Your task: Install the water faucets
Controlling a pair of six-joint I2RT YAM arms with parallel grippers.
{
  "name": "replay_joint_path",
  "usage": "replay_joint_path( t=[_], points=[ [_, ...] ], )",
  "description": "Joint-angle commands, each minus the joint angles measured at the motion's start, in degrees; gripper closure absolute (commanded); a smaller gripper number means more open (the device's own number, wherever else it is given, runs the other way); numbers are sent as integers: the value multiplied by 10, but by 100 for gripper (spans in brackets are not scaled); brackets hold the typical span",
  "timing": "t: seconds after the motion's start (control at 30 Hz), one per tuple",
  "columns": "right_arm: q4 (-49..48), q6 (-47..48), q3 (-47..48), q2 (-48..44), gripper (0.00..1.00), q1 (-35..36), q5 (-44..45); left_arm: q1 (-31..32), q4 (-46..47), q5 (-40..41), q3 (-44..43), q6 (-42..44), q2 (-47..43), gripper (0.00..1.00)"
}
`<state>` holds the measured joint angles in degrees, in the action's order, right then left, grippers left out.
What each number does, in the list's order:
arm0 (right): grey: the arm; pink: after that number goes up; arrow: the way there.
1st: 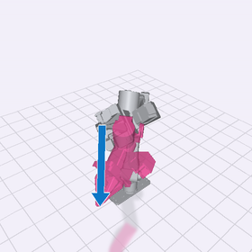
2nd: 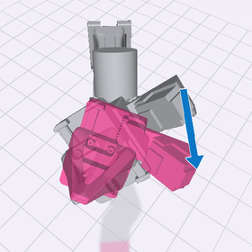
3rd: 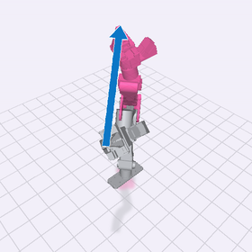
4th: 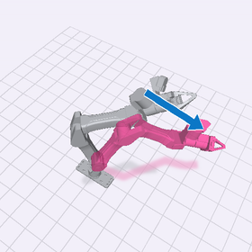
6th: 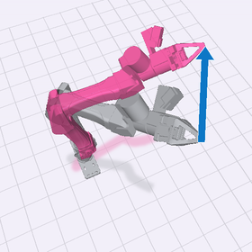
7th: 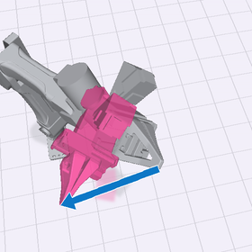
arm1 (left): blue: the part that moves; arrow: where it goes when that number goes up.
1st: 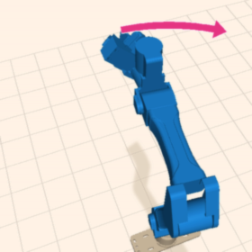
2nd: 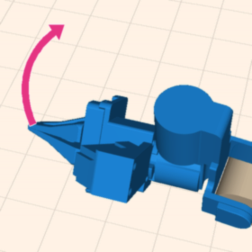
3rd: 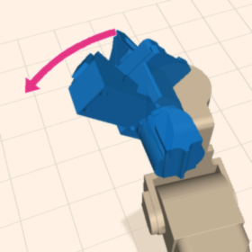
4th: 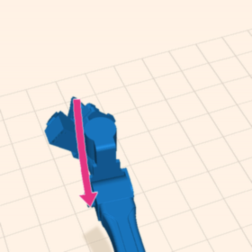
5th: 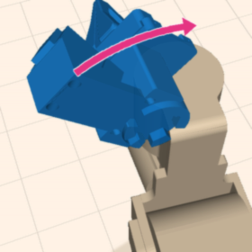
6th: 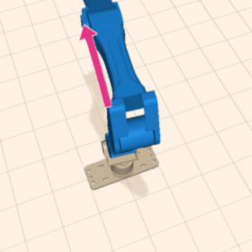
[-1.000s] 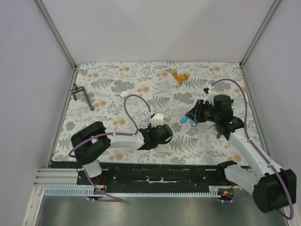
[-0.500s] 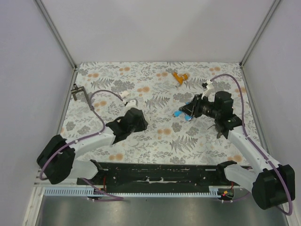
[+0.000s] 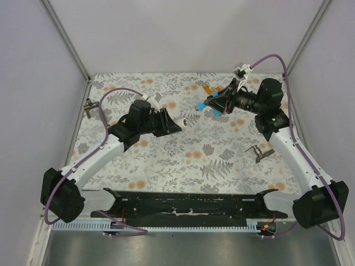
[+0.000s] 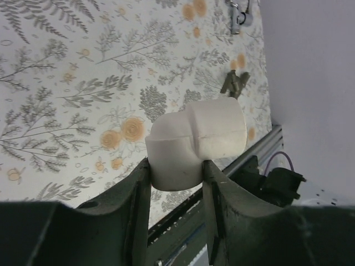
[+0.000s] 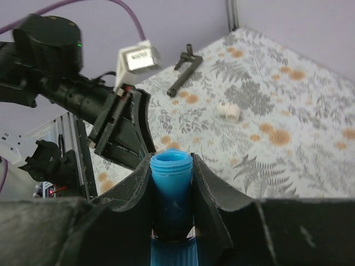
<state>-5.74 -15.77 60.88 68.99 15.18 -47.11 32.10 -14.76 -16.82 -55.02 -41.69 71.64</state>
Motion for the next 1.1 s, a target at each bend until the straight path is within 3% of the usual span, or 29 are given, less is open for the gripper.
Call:
replay_joint_path(
  t=[0.0, 0.2, 0.53, 0.87, 1.07],
  points=[
    [56, 114, 111, 33, 100, 6, -101, -4, -39, -109, -65, -32, 18, 98],
    [92, 180, 149, 54, 100, 30, -110, -15, -70, -146, -116, -52, 34, 98],
    [153, 247, 202, 89, 100, 78, -71, -71, 44, -263, -91, -173, 43, 98],
    [187, 267, 216, 94, 100, 87, -49, -85, 57, -295, -102, -168, 46, 98],
    [210, 275, 233, 105, 100, 90, -52, -85, -13, -299, -136, -97, 46, 98]
  ],
)
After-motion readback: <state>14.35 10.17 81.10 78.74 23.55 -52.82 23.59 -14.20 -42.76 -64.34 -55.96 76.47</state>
